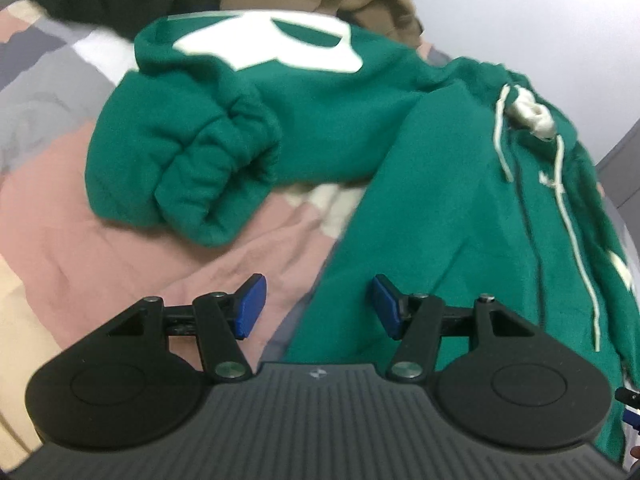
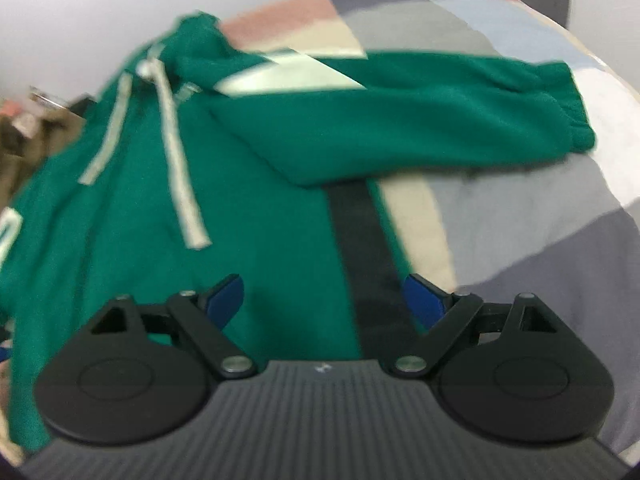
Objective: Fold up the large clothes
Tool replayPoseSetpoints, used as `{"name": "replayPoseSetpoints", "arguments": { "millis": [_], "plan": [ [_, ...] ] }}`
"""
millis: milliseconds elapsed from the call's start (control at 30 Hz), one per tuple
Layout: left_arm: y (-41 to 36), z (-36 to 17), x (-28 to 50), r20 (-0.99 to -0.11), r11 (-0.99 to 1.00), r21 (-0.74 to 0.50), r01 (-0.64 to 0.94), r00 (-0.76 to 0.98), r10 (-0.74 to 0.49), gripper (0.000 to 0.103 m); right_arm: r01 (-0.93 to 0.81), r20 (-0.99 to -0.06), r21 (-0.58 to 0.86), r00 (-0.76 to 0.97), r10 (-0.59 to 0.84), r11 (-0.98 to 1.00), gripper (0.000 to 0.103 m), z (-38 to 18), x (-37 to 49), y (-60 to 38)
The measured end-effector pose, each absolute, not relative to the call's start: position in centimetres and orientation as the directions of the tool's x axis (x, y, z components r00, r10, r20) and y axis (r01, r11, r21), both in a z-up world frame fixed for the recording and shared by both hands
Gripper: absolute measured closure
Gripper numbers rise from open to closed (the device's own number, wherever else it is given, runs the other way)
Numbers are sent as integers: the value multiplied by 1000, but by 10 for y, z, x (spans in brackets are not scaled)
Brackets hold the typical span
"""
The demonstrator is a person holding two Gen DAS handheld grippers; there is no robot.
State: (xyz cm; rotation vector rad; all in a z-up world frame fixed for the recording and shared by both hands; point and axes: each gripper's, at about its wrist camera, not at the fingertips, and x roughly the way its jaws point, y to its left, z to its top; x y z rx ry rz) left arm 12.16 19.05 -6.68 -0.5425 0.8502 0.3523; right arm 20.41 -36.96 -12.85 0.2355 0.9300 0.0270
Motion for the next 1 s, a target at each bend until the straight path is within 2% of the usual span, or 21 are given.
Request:
{"name": "replayPoseSetpoints", "arguments": {
  "millis": [100,167,267,367,467,533,567,600,633,833,1000],
  "plan": [
    [187,-75,126,-789,818,-310,-485,611,63,33,106,-816,222,564,126,969,14,-141,215,-380],
    [185,-76,126,-783,823,-322,-468,621,46,33,130,-812,286,559,168,949,12,-146,218,-388],
    [183,-79,126,-779,811,-382,-444,626,-24,33,136,-776,431,560,290,892,12,-149,213,-398],
    [177,-78,123,-777,817,-402,-413,627,-65,37,42,-753,494,520,404,868,14,-146,204,-388],
    [172,-77,120,-780,827,-406,-389,620,-91,61,-7,-780,420,509,364,908,38,-139,194,-371],
    [168,-72,117,-780,836,-400,-376,618,-95,74,-19,-790,362,524,317,932,67,-133,187,-361],
    [168,-69,116,-776,837,-406,-367,622,-104,84,-17,-791,338,537,293,941,74,-129,184,-359],
    [169,-65,112,-763,831,-425,-360,637,-114,87,-13,-788,324,549,277,946,84,-126,182,-359],
    [172,-60,108,-747,821,-449,-353,653,-127,89,-7,-780,329,562,275,944,89,-123,179,-361],
    [180,-35,82,-664,790,-542,-286,722,-194,91,-65,-729,357,605,322,932,94,-87,163,-378],
    [181,-30,70,-683,812,-509,-286,709,-178,94,-105,-735,344,588,337,933,95,-67,144,-385]
  ]
}}
